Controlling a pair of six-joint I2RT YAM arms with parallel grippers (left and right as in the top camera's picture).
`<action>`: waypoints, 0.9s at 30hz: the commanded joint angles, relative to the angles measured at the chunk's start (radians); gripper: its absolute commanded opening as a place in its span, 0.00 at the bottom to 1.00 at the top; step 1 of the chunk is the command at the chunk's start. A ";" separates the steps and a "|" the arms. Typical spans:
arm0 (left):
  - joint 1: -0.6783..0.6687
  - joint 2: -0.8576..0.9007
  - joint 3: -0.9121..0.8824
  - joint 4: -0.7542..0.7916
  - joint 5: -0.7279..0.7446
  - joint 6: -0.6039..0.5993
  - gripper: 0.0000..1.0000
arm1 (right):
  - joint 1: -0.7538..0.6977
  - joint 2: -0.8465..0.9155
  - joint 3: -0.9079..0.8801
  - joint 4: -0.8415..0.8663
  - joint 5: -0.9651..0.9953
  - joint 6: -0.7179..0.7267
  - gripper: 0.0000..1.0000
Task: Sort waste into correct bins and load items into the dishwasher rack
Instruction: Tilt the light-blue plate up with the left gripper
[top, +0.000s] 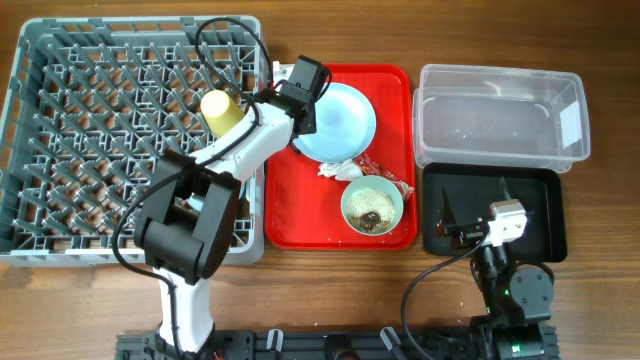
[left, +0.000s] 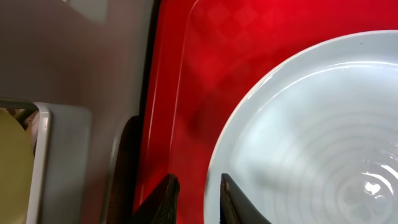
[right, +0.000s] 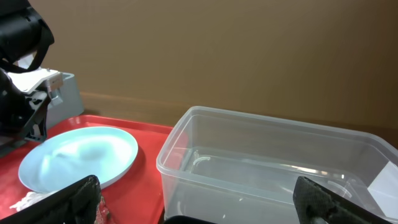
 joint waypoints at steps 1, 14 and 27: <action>0.003 0.012 0.005 0.003 0.048 0.008 0.23 | -0.005 -0.002 -0.001 0.002 -0.009 -0.005 1.00; -0.020 0.068 0.005 0.010 0.126 0.008 0.15 | -0.005 -0.002 -0.001 0.002 -0.009 -0.005 1.00; -0.059 0.068 0.006 0.082 0.020 0.004 0.24 | -0.005 -0.002 -0.001 0.002 -0.009 -0.005 1.00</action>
